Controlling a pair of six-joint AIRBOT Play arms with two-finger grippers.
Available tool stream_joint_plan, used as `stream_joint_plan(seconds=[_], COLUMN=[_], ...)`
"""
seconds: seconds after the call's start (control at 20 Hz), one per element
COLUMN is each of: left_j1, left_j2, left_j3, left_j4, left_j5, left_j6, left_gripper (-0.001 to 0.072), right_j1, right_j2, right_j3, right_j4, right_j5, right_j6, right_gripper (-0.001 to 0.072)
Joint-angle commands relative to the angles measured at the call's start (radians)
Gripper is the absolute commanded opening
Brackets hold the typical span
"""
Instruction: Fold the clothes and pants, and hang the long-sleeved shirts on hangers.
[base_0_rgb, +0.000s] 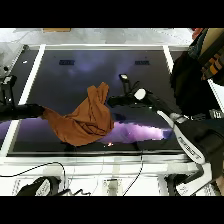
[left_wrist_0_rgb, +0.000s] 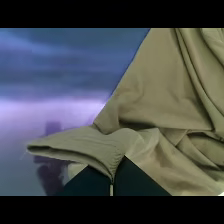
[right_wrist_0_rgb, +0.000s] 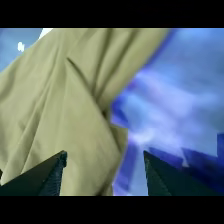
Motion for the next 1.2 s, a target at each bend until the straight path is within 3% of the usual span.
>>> stream_joint_plan(seconds=[0.0, 0.5, 0.55, 0.8, 0.9, 1.0, 1.05, 1.15], left_j1=[0.000, 0.000, 0.000, 0.000, 0.000, 0.000, 0.000, 0.000], left_j2=[-0.032, -0.056, -0.056, -0.056, -0.056, -0.056, -0.056, -0.056], left_j3=[-0.001, -0.001, -0.001, -0.001, -0.001, -0.001, -0.001, -0.001], left_j4=[-0.017, -0.018, -0.018, -0.018, -0.018, -0.018, -0.018, -0.018], left_j5=[0.000, 0.000, 0.000, 0.000, 0.000, 0.000, 0.001, 0.001], left_j6=[0.000, 0.000, 0.000, 0.000, 0.000, 0.000, 0.000, 0.000], left_gripper=[0.0008, 0.0008, 0.0008, 0.0008, 0.0008, 0.0009, 0.0008, 0.0008], right_j1=[0.033, 0.094, 0.098, 0.103, 0.108, 0.112, 0.115, 0.116], right_j2=[-0.129, -0.187, -0.187, -0.188, -0.188, -0.188, -0.188, -0.188], right_j3=[0.149, 0.210, 0.210, 0.210, 0.210, 0.210, 0.210, 0.214], right_j4=[-0.043, -0.182, -0.208, -0.247, -0.247, -0.246, -0.247, -0.248], right_j5=[0.120, 0.109, 0.093, 0.073, 0.081, 0.077, 0.070, 0.058], right_j6=[0.011, 0.014, 0.036, 0.087, 0.088, 0.088, 0.087, 0.087], right_gripper=[0.0555, 0.0522, 0.0441, 0.0304, 0.0299, 0.0089, 0.0033, 0.0012])
